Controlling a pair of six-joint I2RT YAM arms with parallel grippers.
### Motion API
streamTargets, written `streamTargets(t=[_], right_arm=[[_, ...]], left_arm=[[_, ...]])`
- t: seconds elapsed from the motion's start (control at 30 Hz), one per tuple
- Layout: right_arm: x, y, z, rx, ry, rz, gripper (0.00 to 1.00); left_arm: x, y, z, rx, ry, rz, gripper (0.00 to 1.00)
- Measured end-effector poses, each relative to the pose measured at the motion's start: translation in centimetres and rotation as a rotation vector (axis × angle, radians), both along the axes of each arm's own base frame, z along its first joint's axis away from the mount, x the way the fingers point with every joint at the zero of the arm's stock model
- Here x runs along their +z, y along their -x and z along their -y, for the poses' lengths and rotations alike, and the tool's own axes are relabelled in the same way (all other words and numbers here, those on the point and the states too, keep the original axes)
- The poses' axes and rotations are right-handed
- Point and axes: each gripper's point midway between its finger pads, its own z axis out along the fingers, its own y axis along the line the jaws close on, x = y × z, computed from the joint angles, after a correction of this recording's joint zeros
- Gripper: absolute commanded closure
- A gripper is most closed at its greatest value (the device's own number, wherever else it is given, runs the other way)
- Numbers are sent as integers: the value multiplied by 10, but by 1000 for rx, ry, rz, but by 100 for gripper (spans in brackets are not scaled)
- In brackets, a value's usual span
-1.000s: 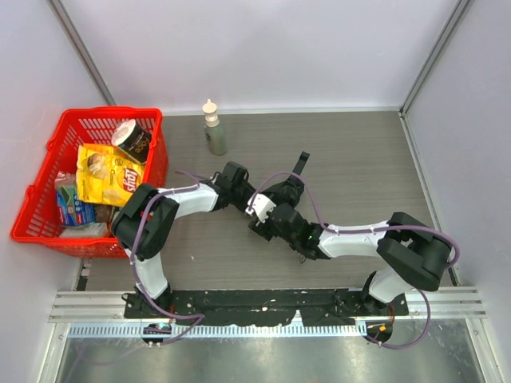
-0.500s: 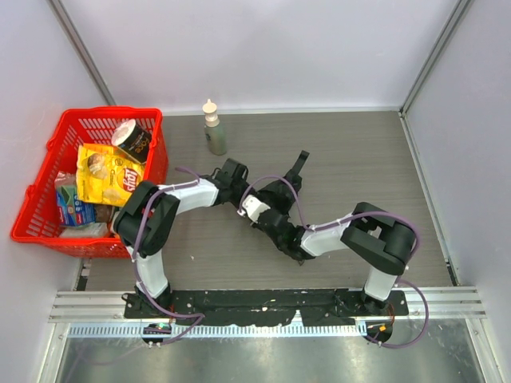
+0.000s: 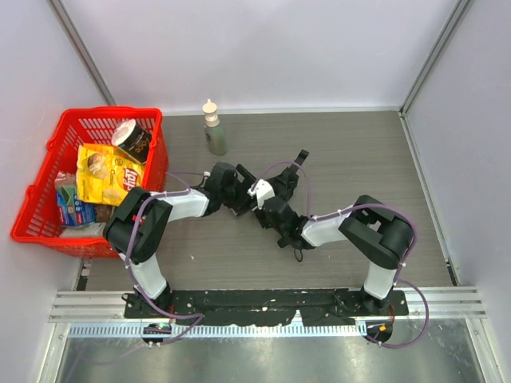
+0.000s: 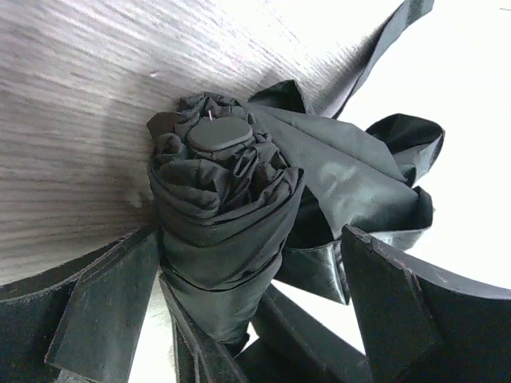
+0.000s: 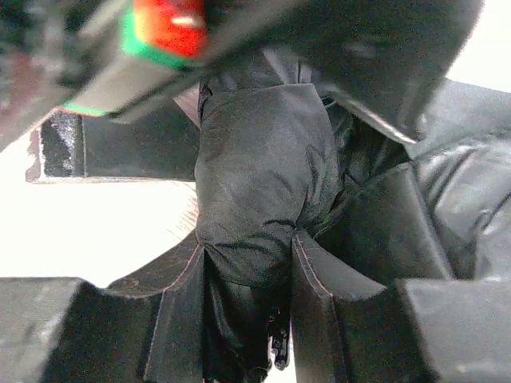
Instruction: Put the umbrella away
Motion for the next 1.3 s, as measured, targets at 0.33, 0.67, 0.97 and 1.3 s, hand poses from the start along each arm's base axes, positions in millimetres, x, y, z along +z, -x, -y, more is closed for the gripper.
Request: streamTargets(t=[0.33, 0.67, 0.97, 1.3], right_arm=[[0, -18, -11, 63, -394, -242, 99], [6, -33, -11, 124, -789, -583, 99], [7, -33, -5, 95, -961, -764, 99], [9, -29, -7, 102, -994, -843, 99]], left_arm=[[4, -4, -9, -22, 72, 115, 0], [4, -8, -10, -30, 50, 109, 1], [0, -16, -16, -5, -40, 62, 0], [1, -29, -19, -37, -92, 104, 0]])
